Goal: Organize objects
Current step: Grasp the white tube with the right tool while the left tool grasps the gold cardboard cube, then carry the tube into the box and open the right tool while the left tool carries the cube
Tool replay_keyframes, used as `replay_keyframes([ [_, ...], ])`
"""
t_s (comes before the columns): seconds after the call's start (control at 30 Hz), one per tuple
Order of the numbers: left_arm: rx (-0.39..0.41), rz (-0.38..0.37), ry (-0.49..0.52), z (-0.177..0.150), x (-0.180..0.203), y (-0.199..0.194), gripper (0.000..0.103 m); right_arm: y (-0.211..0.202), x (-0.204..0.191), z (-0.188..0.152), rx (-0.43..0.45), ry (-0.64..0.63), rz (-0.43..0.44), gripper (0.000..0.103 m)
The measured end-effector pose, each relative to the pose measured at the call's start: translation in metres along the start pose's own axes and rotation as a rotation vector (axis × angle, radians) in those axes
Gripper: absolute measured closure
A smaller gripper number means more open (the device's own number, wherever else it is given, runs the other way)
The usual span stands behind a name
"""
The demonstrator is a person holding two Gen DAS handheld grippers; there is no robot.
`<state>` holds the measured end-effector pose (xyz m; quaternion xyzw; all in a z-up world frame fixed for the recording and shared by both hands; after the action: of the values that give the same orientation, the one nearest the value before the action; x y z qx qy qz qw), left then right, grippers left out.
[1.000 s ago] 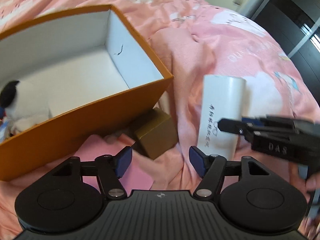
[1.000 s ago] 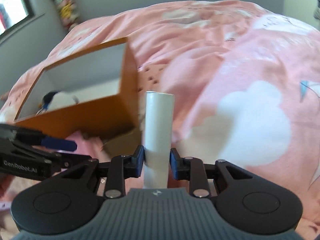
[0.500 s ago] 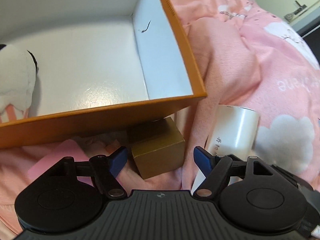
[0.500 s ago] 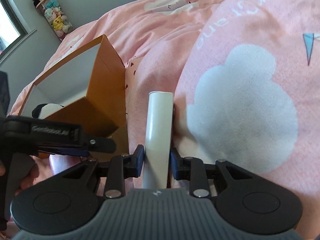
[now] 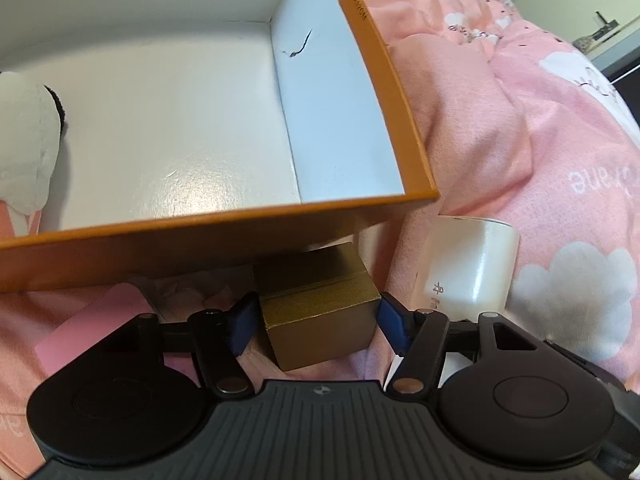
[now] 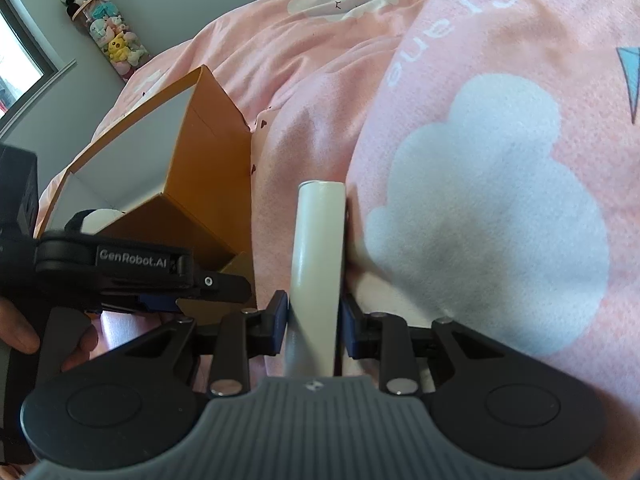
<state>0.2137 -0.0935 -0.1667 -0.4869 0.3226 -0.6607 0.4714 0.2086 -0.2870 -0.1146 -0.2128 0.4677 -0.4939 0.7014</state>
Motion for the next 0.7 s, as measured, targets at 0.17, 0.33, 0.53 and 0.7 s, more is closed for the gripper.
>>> replay_keyframes([
  [0.17,0.065,-0.035,0.033,-0.008,-0.003,-0.022,0.031,-0.01,-0.006,0.001,0.011,0.01,-0.001,0.074],
  [0.33,0.144,-0.072,0.043,-0.014,-0.007,-0.053,0.031,-0.026,-0.015,0.002,0.026,0.014,-0.001,0.074],
  [0.53,0.265,-0.153,0.044,-0.014,-0.008,-0.106,0.031,-0.059,-0.045,0.015,0.074,-0.047,0.037,0.074],
  [0.7,0.435,-0.184,-0.01,-0.001,-0.029,-0.163,0.031,-0.079,-0.088,0.042,0.112,-0.146,0.098,0.074],
])
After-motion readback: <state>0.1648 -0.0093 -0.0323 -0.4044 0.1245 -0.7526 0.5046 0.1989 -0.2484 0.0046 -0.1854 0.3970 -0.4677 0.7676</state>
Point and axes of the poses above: each gripper's, at about its wrist camera, not at the fingertips, and y roughly the way its jaws point, x to its right, z to its top, the point moved 6 cm from there along y, roughly the way its jaws point, and after that the axes turned 10 degrees about y, right-handed, at the moved point
